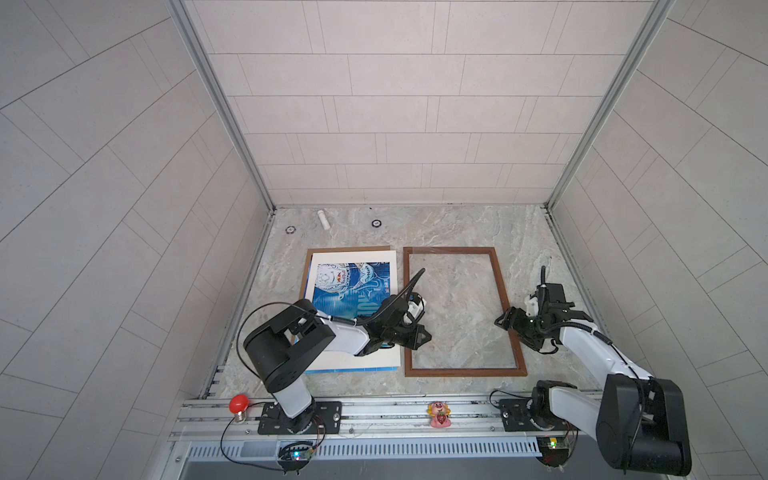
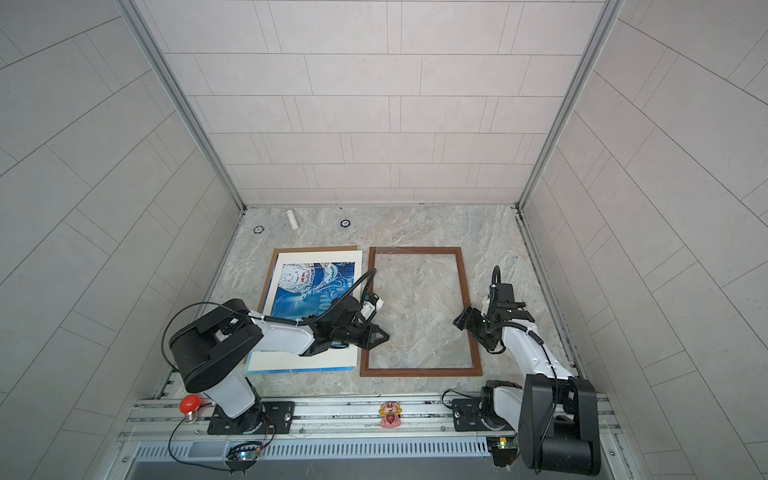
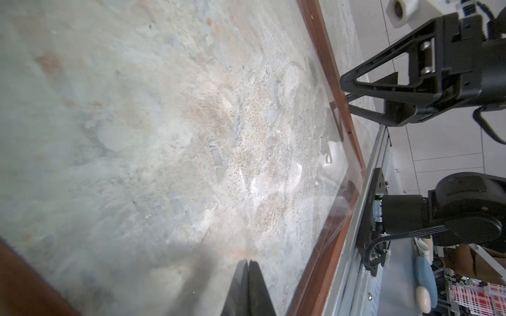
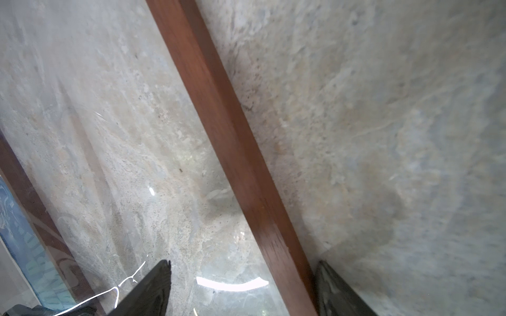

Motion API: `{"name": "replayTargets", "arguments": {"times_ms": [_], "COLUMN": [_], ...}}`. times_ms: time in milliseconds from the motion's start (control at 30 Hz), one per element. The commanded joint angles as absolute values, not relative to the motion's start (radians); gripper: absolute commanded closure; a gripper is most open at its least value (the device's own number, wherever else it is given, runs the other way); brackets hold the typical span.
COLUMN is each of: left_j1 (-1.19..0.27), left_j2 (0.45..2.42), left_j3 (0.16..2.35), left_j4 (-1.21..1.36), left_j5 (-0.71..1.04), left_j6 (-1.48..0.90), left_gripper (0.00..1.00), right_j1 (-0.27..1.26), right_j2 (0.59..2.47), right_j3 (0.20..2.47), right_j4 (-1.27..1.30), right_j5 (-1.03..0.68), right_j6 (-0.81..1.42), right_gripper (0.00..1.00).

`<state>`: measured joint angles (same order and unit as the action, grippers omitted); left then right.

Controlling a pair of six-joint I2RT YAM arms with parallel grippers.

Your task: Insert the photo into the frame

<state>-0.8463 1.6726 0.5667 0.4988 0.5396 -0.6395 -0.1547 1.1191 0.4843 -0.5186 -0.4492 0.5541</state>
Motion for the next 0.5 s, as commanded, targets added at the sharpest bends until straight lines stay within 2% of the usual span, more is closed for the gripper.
{"name": "replayTargets", "arguments": {"times_ms": [0,233,367,467], "left_j1": [-0.812,-0.715,-0.704,-0.691], "left_j2": [1.622,1.572,1.537,1.536], "left_j3": [0.599,0.654,0.832,1.041], "left_j4": [0.542,0.697,0.6,0.432], "left_j5": [0.607,0.712,0.696,0.701], "left_j6": [-0.7,-0.93,-0.921,-0.858], "left_gripper": [1.0,1.0,1.0,1.0], "right_j1": [-0.155,-0.194,-0.277,-0.36], "right_j2": [1.119,1.043,0.994,0.952], "right_j3": [0.488,0.509,0.517,0.519], "right_j4": [-0.579,-0.62,-0.61,-0.609], "right_j5": [-0.496,-0.552,-0.614,-0.633], "right_j6": [0.548,0.54,0.56,0.56], "right_gripper": [0.21,0.18,0.18,0.18]}}
